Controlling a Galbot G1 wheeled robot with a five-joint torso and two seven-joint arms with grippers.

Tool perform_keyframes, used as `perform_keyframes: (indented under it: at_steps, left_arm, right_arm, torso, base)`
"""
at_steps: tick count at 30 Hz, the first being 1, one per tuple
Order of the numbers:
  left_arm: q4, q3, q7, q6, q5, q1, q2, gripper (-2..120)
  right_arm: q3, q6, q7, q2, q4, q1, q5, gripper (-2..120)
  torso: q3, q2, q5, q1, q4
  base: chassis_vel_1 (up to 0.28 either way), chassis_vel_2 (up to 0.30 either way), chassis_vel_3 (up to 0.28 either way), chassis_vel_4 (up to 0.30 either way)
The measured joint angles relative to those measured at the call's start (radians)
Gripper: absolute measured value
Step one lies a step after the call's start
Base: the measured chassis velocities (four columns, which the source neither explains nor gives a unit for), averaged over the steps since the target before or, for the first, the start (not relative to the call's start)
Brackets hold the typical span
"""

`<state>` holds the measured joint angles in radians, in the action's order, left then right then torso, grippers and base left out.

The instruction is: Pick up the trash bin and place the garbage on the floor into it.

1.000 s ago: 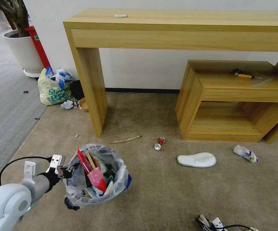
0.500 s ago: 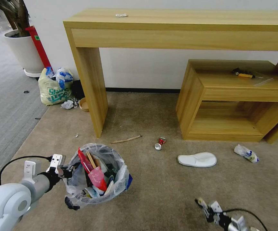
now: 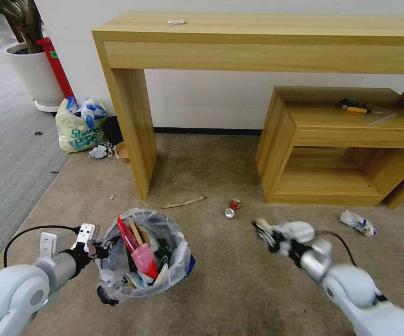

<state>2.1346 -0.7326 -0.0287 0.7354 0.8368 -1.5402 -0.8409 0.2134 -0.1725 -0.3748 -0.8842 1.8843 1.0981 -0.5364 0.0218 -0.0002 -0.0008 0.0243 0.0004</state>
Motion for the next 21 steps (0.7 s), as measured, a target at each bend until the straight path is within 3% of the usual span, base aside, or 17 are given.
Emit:
perform_keyframes:
  at_steps: [10,21]
  left_arm:
    - [-0.017,0.016,0.006,0.000,0.014,0.017,0.022,0]
    - [-0.024,0.060,0.015,0.000,0.018,0.039,0.026,0]
  right_arm:
    - [-0.267,-0.167,-0.011,-0.025,0.103,-0.323,-0.155,0]
    - [-0.502,-0.220,-0.013,-0.073,0.139,-0.491,-0.189,0]
  torso:
    - [0.000,0.000,0.0002,0.000,-0.0003]
    - [0.000,0.000,0.0002,0.000,-0.0004]
  base:
    - [0.000,0.000,0.000,0.000]
    - [0.000,0.000,0.000,0.000]
